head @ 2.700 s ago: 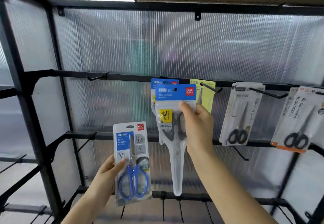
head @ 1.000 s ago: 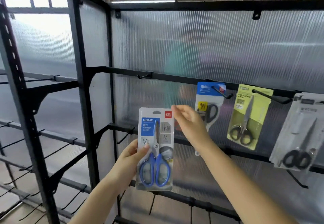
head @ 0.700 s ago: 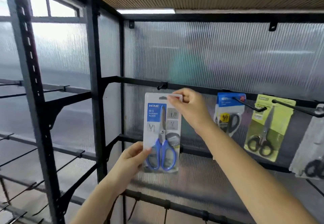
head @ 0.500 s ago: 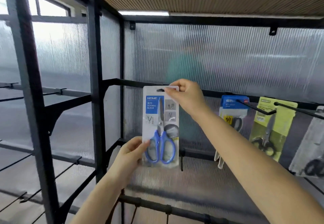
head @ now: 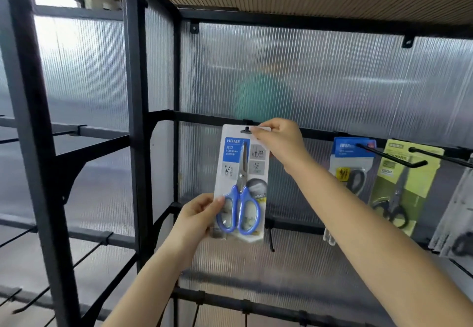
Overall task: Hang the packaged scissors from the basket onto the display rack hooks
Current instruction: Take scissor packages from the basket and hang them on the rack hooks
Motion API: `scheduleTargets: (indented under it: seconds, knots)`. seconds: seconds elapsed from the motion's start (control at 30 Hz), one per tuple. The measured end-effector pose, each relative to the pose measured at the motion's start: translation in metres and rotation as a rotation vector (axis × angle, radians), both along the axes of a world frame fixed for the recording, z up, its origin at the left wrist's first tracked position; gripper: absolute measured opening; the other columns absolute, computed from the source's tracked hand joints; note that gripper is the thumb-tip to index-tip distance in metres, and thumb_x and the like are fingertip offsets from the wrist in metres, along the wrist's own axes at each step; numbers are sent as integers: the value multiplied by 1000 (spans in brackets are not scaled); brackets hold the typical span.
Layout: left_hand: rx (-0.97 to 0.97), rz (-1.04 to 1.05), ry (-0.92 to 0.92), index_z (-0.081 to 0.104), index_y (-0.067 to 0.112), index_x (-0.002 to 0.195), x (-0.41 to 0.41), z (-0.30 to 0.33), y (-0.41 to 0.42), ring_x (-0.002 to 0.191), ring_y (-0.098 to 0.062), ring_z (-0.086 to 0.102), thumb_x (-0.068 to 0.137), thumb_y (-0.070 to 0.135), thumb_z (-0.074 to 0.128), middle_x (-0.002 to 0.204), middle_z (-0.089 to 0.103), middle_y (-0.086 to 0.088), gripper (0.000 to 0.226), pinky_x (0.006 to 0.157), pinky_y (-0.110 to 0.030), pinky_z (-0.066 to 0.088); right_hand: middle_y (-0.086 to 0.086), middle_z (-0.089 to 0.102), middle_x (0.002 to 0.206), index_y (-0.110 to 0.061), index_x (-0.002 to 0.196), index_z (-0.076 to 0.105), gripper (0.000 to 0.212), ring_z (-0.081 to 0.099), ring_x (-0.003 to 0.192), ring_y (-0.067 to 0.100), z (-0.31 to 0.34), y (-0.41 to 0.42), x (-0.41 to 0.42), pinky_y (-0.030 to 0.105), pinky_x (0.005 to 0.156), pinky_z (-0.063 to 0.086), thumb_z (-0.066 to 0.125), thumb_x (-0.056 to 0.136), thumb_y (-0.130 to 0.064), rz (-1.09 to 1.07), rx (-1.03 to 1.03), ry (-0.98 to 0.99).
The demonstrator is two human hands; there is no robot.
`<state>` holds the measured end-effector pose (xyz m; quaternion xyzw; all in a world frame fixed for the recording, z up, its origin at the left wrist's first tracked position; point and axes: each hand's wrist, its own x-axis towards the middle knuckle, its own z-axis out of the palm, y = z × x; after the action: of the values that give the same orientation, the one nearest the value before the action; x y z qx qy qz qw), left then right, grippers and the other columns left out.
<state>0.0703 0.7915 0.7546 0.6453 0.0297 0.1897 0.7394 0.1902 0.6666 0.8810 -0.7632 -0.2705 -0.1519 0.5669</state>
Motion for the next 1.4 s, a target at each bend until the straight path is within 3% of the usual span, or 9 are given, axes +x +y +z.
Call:
scheduleTargets:
  seconds: [0.23, 0.43, 0.53, 0.67, 0.83, 1.0, 1.2, 1.3, 1.4]
  knots:
    - [65, 67, 44, 64, 9, 95, 57, 1, 11, 88, -26, 67, 96, 21, 52, 95, 70, -12, 17, 83, -43, 55, 0, 63, 85, -14, 84, 62, 14, 61, 85, 18, -1, 10, 34, 30, 73, 48, 67, 86, -27, -102, -58, -10]
    - [187, 99, 75, 59, 9, 102, 96, -3, 14, 70, -4, 56, 98, 24, 47, 80, 62, 5, 19, 53, -6, 43, -9, 63, 85, -18, 89, 62, 15, 61, 83, 9, -6, 7, 46, 24, 75, 50, 58, 92, -33, -156, -104, -87]
    - [227, 135, 94, 58, 9, 100, 111, -9, 20, 71, -8, 55, 97, 29, 48, 79, 59, 5, 22, 61, -15, 43, -15, 58, 83, -19, 92, 60, 12, 52, 75, -7, -26, -7, 44, 5, 63, 37, 52, 95, -27, -241, -154, -184]
    - [203, 285, 108, 50, 12, 120, 115, -16, 17, 102, -19, 56, 90, 34, 59, 111, 56, -1, 38, 88, -38, 49, -6, 59, 92, -14, 103, 61, 14, 52, 79, 4, -60, -37, 32, 11, 64, 40, 51, 95, -20, -326, -329, -220]
    - [863, 658, -259, 56, -1, 100, 85, -25, -13, 86, -29, 56, 87, 10, 61, 104, 55, -18, 17, 71, -39, 49, 0, 62, 111, -11, 117, 59, 26, 57, 100, 17, -110, -78, -6, 28, 82, 42, 48, 96, -20, -423, -534, -251]
    - [1457, 286, -567, 47, 11, 94, 57, -44, -97, 83, -27, 54, 76, 17, 43, 90, 62, -11, 19, 72, -34, 40, 7, 59, 126, -7, 127, 56, 35, 56, 115, 23, -174, -137, -61, 32, 96, 44, 47, 96, -21, -448, -680, -164]
    - [1618, -212, -381, 65, 5, 109, 9, -71, -236, 108, -28, 62, 86, 27, 41, 118, 63, -12, 40, 92, -34, 48, 17, 51, 137, -1, 133, 49, 44, 51, 124, 32, -222, -262, -143, 39, 104, 39, 50, 96, -24, -689, -786, 18]
    - [1651, -419, -318, 34, 4, 142, -26, -95, -307, 137, -26, 30, 99, 31, 33, 150, 32, -11, 50, 114, -33, 18, 19, 64, 108, 3, 112, 59, 32, 63, 96, 36, -246, -336, -199, 37, 79, 50, 59, 89, -19, -815, -786, 113]
    - [1640, -526, -310, 31, 5, 142, -62, -119, -372, 136, -25, 29, 97, 42, 17, 148, 33, -10, 61, 111, -32, 19, 16, 64, 85, 1, 95, 60, 21, 64, 76, 34, -275, -402, -257, 34, 63, 49, 65, 83, -16, -954, -784, 246]
